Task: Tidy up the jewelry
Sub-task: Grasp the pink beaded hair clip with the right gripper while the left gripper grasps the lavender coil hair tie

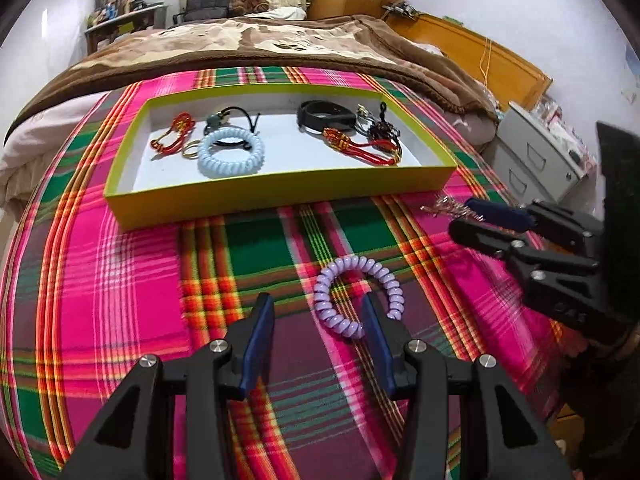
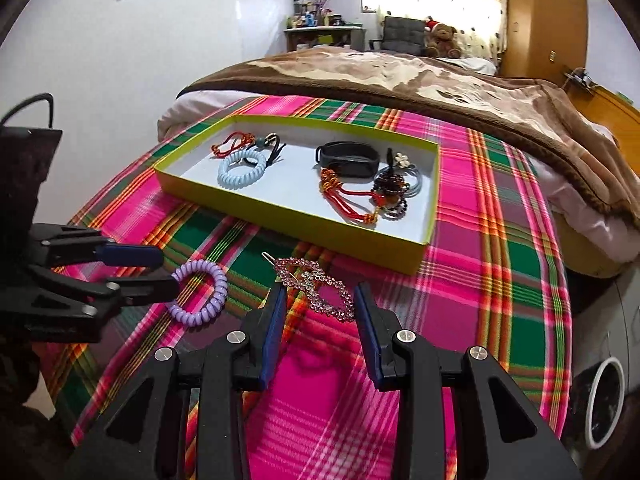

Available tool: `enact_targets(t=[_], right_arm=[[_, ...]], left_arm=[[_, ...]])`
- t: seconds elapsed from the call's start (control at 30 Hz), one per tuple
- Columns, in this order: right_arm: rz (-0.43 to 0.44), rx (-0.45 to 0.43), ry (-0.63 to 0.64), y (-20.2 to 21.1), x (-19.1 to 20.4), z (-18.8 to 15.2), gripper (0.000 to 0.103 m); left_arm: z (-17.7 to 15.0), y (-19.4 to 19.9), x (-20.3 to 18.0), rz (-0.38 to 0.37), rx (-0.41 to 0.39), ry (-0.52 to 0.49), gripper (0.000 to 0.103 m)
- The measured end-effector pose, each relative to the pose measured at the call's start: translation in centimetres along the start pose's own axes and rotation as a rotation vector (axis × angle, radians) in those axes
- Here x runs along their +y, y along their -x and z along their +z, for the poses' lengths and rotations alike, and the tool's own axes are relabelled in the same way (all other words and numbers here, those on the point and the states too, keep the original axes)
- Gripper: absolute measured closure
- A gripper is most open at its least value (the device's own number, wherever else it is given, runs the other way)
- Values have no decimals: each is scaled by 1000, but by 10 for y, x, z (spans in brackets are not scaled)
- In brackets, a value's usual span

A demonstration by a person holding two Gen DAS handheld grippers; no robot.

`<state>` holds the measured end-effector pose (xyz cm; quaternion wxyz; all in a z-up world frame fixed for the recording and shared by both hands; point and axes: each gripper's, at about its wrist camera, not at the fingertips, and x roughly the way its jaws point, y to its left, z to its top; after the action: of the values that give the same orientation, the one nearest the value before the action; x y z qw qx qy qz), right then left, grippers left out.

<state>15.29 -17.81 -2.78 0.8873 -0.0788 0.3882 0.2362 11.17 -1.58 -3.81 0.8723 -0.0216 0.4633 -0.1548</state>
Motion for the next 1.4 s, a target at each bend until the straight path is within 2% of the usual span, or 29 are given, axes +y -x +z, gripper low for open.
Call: enact_targets(t=[0.17,0.27,0.37,0.4,0.57,0.67,0.93,1.27,1.4], right_arm=[[1,-25,-14,11,1,-1,67],[-4,-42,-17,17,2,-1,67],[-1,-58,-19,22,4,-2,67],[1,-62,-23,23,4,-2,67],[0,-75,-41,28,4,-1,67],[-3,-76,-50,29,4,-2,67],[-18,-85,-65,34,2,-1,67],[-18,-108,-62,41,10,6,67],[-18,-118,-63,42,13,10,67]], left_arm=[[2,-2,-5,54,-13,-18,56],[1,-6,-13,120,-26,-74,56],[1,-7,-17,145,-25,-98,57],[1,-6,-16,145,-23,-95,59],[0,-4,-14,147,-28,-95,86],[0,-2,-12,145,-30,-84,93],[3,13,-7,147,-73,-64,93],[11,36,4,111,-128,-18,93],[17,45,10,121,-153,-10,93]])
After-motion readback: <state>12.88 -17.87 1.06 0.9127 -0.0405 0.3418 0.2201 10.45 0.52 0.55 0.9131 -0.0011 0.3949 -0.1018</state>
